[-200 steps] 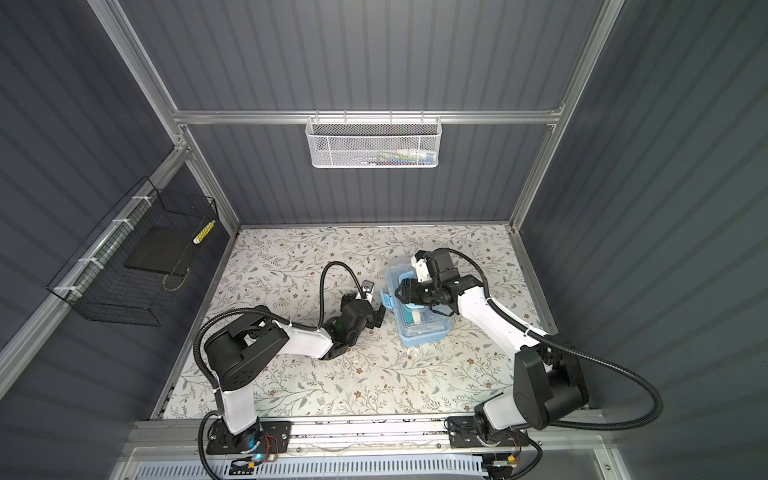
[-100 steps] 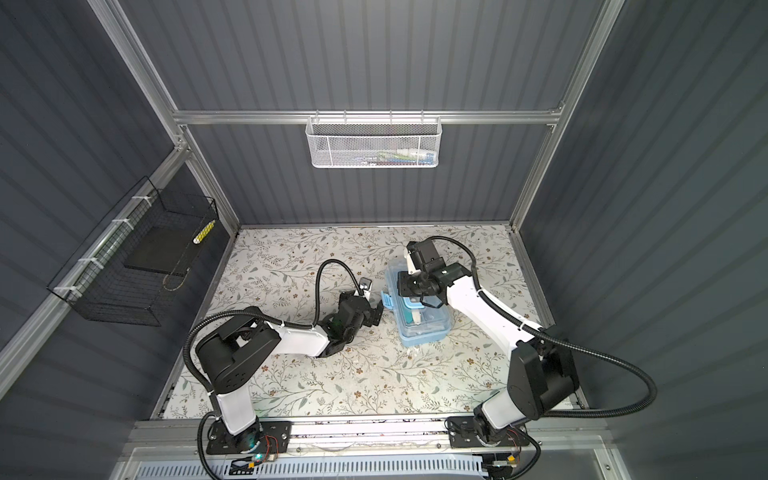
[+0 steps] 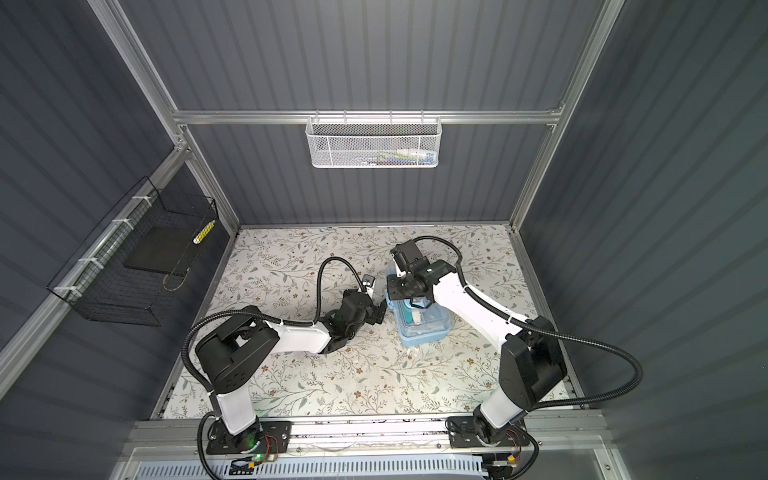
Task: Pack the tool kit
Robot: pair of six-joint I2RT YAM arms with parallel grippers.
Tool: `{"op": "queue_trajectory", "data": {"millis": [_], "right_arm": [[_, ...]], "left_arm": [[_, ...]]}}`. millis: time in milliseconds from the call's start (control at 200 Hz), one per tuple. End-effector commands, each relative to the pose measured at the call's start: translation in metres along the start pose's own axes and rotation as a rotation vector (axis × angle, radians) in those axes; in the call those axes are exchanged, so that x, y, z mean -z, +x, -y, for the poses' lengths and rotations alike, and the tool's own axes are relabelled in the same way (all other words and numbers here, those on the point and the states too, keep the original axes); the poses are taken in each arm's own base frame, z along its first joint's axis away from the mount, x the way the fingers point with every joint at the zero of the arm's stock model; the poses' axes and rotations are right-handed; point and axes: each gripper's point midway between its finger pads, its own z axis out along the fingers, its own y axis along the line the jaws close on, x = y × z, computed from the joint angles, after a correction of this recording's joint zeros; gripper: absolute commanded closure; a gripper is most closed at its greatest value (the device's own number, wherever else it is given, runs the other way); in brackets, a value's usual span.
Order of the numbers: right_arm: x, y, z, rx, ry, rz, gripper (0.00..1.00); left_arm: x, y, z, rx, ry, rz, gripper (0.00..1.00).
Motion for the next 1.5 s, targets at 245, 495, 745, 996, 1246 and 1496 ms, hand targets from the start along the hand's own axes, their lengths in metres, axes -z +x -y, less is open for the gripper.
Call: {"op": "queue_trajectory", "data": {"millis": [245, 495, 745, 996, 1246, 1496], "right_arm": [[0.002, 0.006, -0.006, 0.008, 0.01, -0.032, 0.99], [-0.004, 0.005, -0.007, 0.012, 0.028, -0.046, 1.0], [-0.014, 0.006, -0.012, 0.029, 0.046, -0.082, 1.0], [-0.02, 0.007, -0.013, 0.037, 0.061, -0.109, 1.0], [-0.024, 0.01, -0.009, 0.046, 0.092, -0.129, 1.0], [-0.024, 0.011, -0.01, 0.056, 0.091, -0.134, 1.0]], "left_arm": [[-0.003, -0.019, 0.008, 0.041, 0.04, 0.021, 0.05], [-0.005, -0.018, 0.011, 0.043, 0.052, 0.016, 0.05], [-0.005, -0.019, 0.014, 0.048, 0.067, 0.016, 0.05], [-0.006, -0.02, 0.016, 0.058, 0.075, 0.017, 0.05], [-0.006, -0.024, 0.018, 0.071, 0.086, 0.023, 0.05], [-0.006, -0.028, 0.021, 0.076, 0.096, 0.023, 0.05]]}}
